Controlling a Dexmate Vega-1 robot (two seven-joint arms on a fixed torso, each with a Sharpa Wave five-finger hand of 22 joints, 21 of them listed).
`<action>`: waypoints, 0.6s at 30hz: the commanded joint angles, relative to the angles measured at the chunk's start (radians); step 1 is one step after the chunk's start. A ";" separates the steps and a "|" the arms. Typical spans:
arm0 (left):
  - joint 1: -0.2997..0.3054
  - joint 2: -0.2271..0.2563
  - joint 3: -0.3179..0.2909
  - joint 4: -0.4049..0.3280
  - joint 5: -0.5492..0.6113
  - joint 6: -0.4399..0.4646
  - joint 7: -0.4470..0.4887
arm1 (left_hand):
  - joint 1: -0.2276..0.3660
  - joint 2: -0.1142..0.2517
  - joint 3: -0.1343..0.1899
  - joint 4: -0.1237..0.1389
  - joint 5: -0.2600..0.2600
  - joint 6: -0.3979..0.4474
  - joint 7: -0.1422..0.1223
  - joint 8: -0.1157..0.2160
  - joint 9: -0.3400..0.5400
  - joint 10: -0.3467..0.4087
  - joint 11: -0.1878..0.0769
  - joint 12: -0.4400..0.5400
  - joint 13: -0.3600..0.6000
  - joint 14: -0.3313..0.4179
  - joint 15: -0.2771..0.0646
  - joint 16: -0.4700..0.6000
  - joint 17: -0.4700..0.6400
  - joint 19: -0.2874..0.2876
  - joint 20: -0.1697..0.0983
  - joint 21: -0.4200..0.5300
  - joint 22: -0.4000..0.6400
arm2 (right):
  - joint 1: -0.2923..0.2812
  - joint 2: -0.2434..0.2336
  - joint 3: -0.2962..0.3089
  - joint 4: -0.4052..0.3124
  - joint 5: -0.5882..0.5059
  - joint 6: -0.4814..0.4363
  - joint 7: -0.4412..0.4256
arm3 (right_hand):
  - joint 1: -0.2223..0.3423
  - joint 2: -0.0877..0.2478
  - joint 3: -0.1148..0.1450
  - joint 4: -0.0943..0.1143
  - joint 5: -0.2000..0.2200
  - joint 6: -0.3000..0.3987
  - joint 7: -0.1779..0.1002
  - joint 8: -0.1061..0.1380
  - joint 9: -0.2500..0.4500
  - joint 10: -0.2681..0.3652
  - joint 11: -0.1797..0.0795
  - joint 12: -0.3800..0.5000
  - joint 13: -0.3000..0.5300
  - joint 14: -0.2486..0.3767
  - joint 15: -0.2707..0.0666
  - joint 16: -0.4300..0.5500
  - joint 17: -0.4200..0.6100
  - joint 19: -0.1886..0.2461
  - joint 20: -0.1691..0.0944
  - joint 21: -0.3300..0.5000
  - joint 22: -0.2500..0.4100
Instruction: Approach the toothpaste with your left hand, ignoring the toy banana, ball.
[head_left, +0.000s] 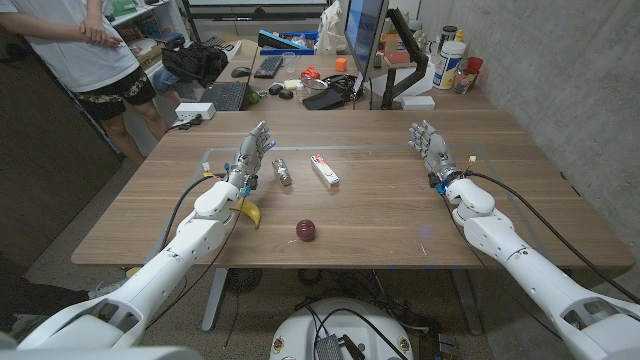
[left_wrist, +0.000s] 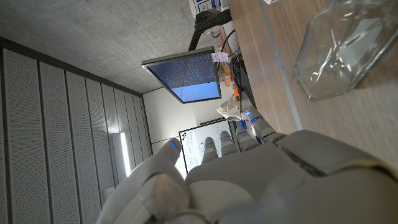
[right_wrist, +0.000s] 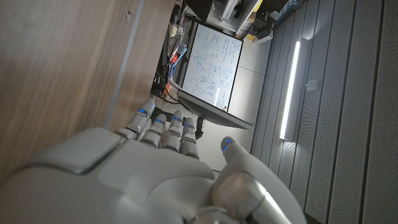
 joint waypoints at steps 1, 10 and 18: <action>-0.004 -0.002 0.004 0.000 0.026 0.000 0.018 | 0.008 0.041 0.007 0.000 0.004 -0.004 -0.014 0.006 0.005 -0.001 -0.008 0.006 0.002 -0.012 -0.068 0.006 0.005 -0.006 -0.076 0.004 0.002 | -0.014 0.057 0.073 0.012 -0.063 -0.030 0.046 | -0.001 0.060 0.006 0.000 0.004 0.010 0.000 0.006 0.001 0.005 0.001 0.005 0.003 0.007 0.001 0.005 0.003 -0.005 -0.060 0.006 0.004; -0.007 0.011 0.009 -0.032 0.086 -0.009 0.068 | 0.008 0.037 0.012 -0.004 0.005 0.013 -0.033 0.012 0.006 0.008 -0.010 0.009 0.002 -0.004 -0.061 0.009 0.004 -0.005 -0.038 0.002 0.002 | -0.021 0.094 0.122 0.016 -0.109 -0.043 0.082 | -0.001 0.059 0.006 0.000 0.004 0.011 0.000 0.006 0.001 0.005 0.000 0.005 0.003 0.007 0.001 0.005 0.003 -0.004 -0.060 0.004 0.005; -0.013 0.015 0.011 -0.045 0.101 -0.005 0.077 | 0.010 0.035 0.015 -0.006 0.005 0.016 -0.034 0.013 0.006 0.008 -0.010 0.009 0.002 -0.003 -0.059 0.009 0.004 -0.002 -0.032 0.001 0.002 | -0.023 0.122 0.152 0.021 -0.137 -0.045 0.105 | -0.001 0.059 0.006 0.000 0.004 0.011 0.001 0.006 0.001 0.006 0.001 0.006 0.003 0.008 0.000 0.005 0.003 -0.003 -0.060 0.002 0.005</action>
